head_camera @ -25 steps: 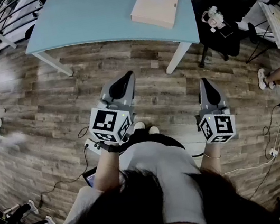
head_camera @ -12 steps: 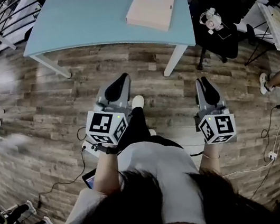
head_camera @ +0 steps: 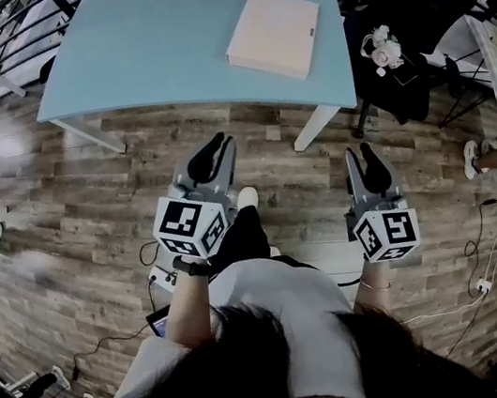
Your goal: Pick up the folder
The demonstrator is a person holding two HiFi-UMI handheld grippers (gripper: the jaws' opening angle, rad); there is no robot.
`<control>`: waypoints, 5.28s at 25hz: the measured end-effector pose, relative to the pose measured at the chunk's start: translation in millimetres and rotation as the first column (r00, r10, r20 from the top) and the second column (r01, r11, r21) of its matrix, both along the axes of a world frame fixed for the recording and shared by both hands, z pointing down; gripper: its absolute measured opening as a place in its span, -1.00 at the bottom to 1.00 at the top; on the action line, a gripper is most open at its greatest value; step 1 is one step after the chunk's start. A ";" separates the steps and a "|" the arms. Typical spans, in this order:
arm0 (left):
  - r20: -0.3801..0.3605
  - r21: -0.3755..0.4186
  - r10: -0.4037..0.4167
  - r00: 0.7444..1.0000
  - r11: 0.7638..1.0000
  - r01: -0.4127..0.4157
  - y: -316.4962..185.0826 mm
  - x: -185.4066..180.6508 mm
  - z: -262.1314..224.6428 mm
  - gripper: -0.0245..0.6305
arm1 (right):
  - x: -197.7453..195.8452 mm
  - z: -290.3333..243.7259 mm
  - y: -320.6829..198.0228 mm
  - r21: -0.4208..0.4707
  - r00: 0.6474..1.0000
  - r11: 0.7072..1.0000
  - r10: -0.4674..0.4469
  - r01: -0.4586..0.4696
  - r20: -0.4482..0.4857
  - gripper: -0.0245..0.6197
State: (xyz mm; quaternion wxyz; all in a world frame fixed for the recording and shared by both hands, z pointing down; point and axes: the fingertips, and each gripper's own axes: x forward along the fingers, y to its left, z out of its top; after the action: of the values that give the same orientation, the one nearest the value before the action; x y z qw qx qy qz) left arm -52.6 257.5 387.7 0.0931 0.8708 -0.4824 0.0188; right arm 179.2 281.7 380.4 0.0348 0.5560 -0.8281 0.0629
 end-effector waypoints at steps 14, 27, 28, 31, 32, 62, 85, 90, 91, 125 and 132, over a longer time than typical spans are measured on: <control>-0.011 -0.024 0.038 0.999 0.999 -0.038 -152.7 -52.0 -0.1 -0.57 | -44.2 -6.6 -140.7 -0.016 0.999 0.999 0.040 -0.039 0.010 -0.50; -0.038 -0.082 0.086 0.996 0.993 -0.089 -216.8 -67.5 20.3 -0.55 | -59.4 11.1 -204.1 -0.101 0.997 0.992 0.072 -0.072 -0.009 -0.33; -0.042 -0.087 0.084 0.996 0.992 -0.087 -219.5 -67.1 23.4 -0.55 | -59.1 14.7 -207.6 -0.114 0.998 0.991 0.067 -0.068 -0.008 -0.30; -0.053 -0.103 0.074 0.996 0.991 -0.079 -227.3 -66.6 30.9 -0.55 | -61.3 24.7 -219.4 -0.148 0.999 0.988 0.042 -0.042 -0.004 -0.19; -0.051 -0.107 0.071 0.996 0.991 -0.076 -230.5 -67.9 32.9 -0.55 | -62.9 27.7 -224.6 -0.153 0.999 0.988 0.037 -0.036 0.002 -0.17; -0.053 -0.152 0.061 0.997 0.986 -0.068 -425.0 6.9 32.6 -0.55 | 13.4 39.8 -428.8 -0.226 0.990 0.973 -0.004 0.037 0.144 -0.09; -0.105 -0.369 0.178 0.978 0.907 -0.205 -451.5 13.2 106.7 -0.48 | 17.2 108.5 -432.3 -0.406 0.977 0.914 0.099 -0.013 0.189 -0.06; -0.146 -0.449 0.178 0.973 0.865 -0.225 -449.3 10.9 138.3 -0.45 | 18.3 134.2 -423.6 -0.463 0.973 0.887 0.114 -0.008 0.203 -0.06; -0.156 -0.465 0.177 0.972 0.855 -0.230 -448.3 10.8 145.1 -0.45 | 18.3 139.3 -421.9 -0.473 0.971 0.881 0.118 -0.006 0.207 -0.06; -0.372 -0.650 0.100 0.923 0.682 -0.336 -433.2 6.2 234.7 -0.27 | 10.3 225.4 -402.0 -0.643 0.880 0.760 0.238 0.095 0.411 0.02; -0.402 -0.637 0.055 0.914 0.701 -0.322 -431.9 0.2 237.0 -0.28 | 7.4 237.1 -401.3 -0.671 0.849 0.722 0.240 0.168 0.471 0.12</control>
State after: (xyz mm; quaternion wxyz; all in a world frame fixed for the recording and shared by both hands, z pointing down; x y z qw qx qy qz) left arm -52.3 -174.5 624.7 0.4931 0.8066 -0.3220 0.0502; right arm 186.6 -119.6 617.5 0.0096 0.4796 -0.7090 0.5170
